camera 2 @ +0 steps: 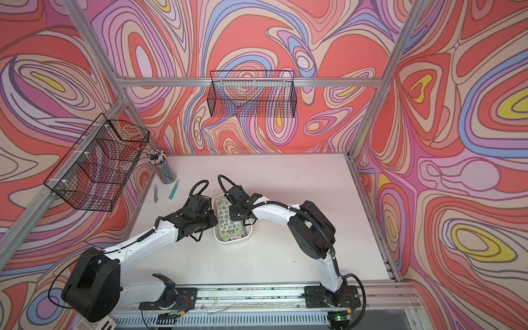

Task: Take the stickers out of the storage box
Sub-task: Pick up the sticker from the storage box.

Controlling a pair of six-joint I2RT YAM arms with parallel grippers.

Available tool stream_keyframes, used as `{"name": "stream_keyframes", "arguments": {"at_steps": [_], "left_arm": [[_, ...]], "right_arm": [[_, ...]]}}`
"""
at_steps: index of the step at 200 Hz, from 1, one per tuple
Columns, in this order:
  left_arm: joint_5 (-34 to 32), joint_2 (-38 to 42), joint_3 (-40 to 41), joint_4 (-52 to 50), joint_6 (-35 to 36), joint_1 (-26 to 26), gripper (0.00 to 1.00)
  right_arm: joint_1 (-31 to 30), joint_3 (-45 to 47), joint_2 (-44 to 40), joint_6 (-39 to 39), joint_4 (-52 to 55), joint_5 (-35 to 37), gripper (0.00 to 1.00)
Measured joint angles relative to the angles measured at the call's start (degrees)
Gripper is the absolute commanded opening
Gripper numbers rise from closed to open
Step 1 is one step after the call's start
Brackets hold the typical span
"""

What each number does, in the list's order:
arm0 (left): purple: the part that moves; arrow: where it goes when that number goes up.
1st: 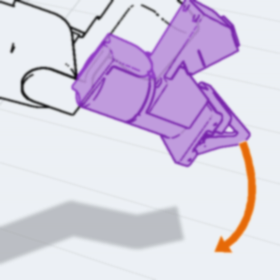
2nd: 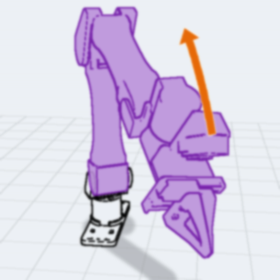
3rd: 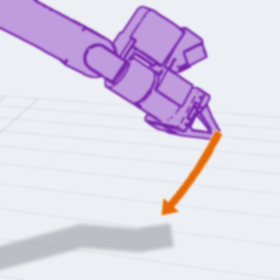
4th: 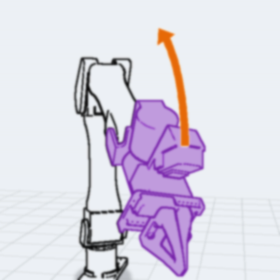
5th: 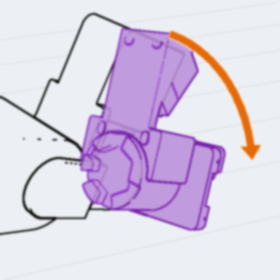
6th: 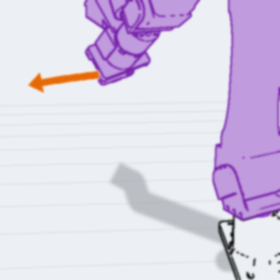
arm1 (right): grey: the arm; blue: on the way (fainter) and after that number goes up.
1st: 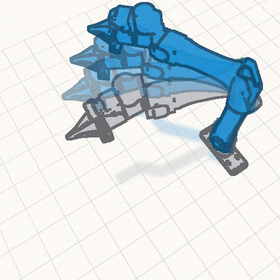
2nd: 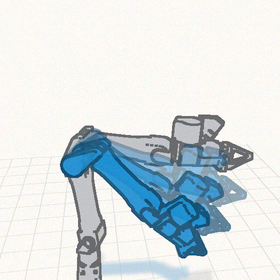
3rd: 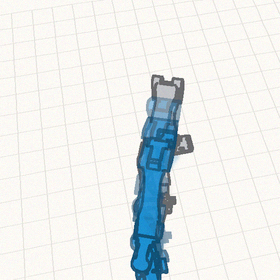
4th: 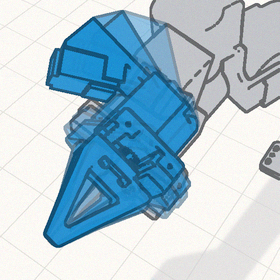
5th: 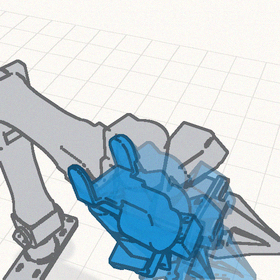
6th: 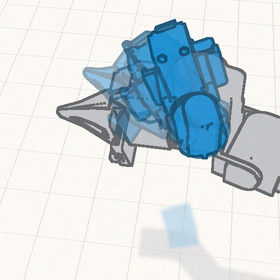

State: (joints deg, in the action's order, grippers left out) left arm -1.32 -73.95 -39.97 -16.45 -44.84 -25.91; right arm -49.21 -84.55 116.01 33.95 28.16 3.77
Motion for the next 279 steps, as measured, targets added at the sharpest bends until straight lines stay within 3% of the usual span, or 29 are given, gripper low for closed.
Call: {"name": "stream_keyframes", "arguments": {"at_steps": [44,132,198,279], "left_arm": [[-0.02,0.0,0.0,0.0,0.0,0.0,0.26],[-0.24,-0.02,0.0,-0.07,0.04,0.0,0.26],[-0.44,-0.09,0.0,-0.11,0.09,0.0,0.25],[-0.46,-0.79,-0.02,-0.48,0.24,0.0,0.25]], "right_arm": [[0.0,-0.39,-0.07,-0.22,-0.09,0.07,0.0],[0.09,-2.03,-1.29,-1.51,2.82,1.14,0.0],[1.9,-4.42,-6.93,-2.86,4.92,0.85,0.0],[7.85,-5.4,-13.99,-4.17,6.4,-5.03,0.0]]}}
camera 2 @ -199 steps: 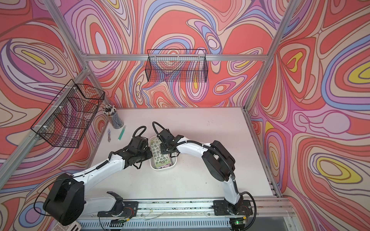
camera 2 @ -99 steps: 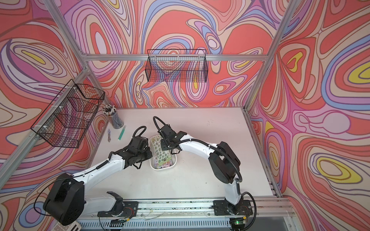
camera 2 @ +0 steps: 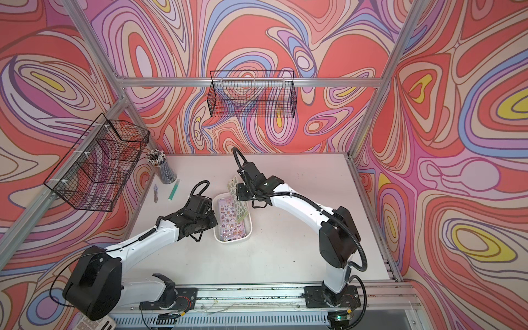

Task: Take the stickers out of the storage box
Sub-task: Pick up the sticker from the storage box, then place the sticker at the center of the board.

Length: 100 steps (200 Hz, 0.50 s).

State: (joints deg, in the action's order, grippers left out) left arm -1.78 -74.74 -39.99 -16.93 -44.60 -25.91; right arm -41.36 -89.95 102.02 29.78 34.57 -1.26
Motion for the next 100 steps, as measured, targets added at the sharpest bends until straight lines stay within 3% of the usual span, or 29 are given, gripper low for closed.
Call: {"name": "stream_keyframes", "arguments": {"at_steps": [100], "left_arm": [[-0.09,2.47,-0.7,-3.41,1.99,0.0,0.25]], "right_arm": [[18.78,3.78,-8.15,-0.35,-5.05,-16.74,0.0]]}}
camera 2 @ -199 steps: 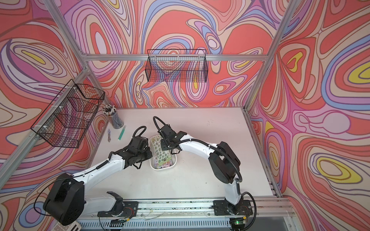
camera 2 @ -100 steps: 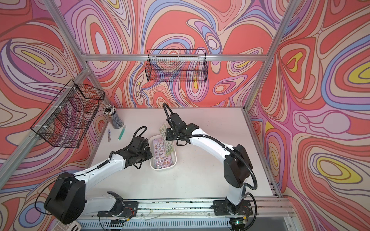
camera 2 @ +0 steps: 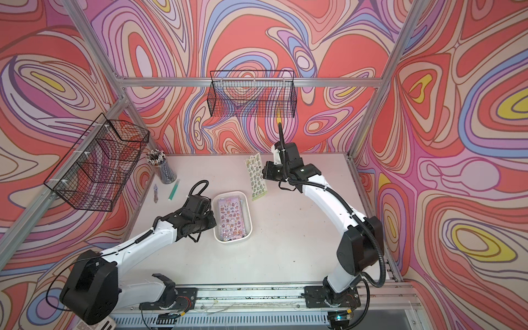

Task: Take the stickers out of the storage box
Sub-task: Place the sticker at the center of the board.

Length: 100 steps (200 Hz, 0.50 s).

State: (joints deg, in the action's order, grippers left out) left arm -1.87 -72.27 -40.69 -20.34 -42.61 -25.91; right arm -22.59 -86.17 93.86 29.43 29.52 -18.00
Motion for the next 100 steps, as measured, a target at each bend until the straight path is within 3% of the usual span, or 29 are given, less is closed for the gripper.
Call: {"name": "stream_keyframes", "arguments": {"at_steps": [43,100], "left_arm": [[-0.11,0.74,-1.03,-1.29,1.05,0.02,0.25],[0.35,0.85,-2.78,-3.52,2.82,0.02,0.25]], "right_arm": [[8.15,2.54,2.23,-0.94,-2.54,-9.01,0.0],[16.65,1.9,12.41,-4.15,-6.36,-17.03,0.0]]}}
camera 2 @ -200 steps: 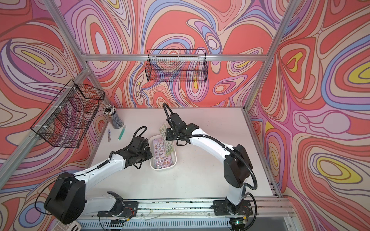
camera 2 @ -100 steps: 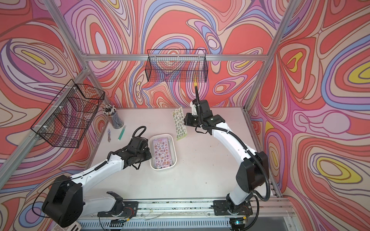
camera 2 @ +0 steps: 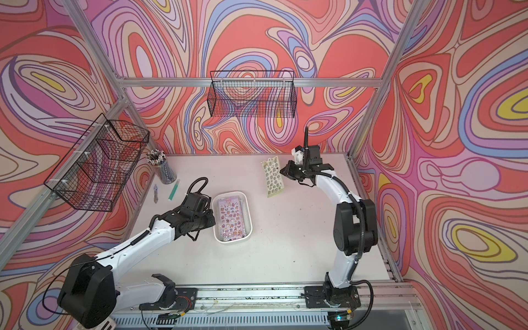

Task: Take the stickers out of the storage box
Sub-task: Place the sticker at the center of the board.

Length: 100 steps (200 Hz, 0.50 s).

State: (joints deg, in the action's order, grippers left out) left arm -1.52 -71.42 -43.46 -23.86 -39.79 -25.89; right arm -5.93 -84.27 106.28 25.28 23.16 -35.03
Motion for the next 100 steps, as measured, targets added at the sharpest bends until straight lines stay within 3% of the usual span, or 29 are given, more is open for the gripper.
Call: {"name": "stream_keyframes", "arguments": {"at_steps": [100], "left_arm": [[2.03,0.48,0.0,0.09,0.2,0.0,0.26]], "right_arm": [[10.75,-15.96,17.55,-13.09,2.73,-3.67,0.0]]}}
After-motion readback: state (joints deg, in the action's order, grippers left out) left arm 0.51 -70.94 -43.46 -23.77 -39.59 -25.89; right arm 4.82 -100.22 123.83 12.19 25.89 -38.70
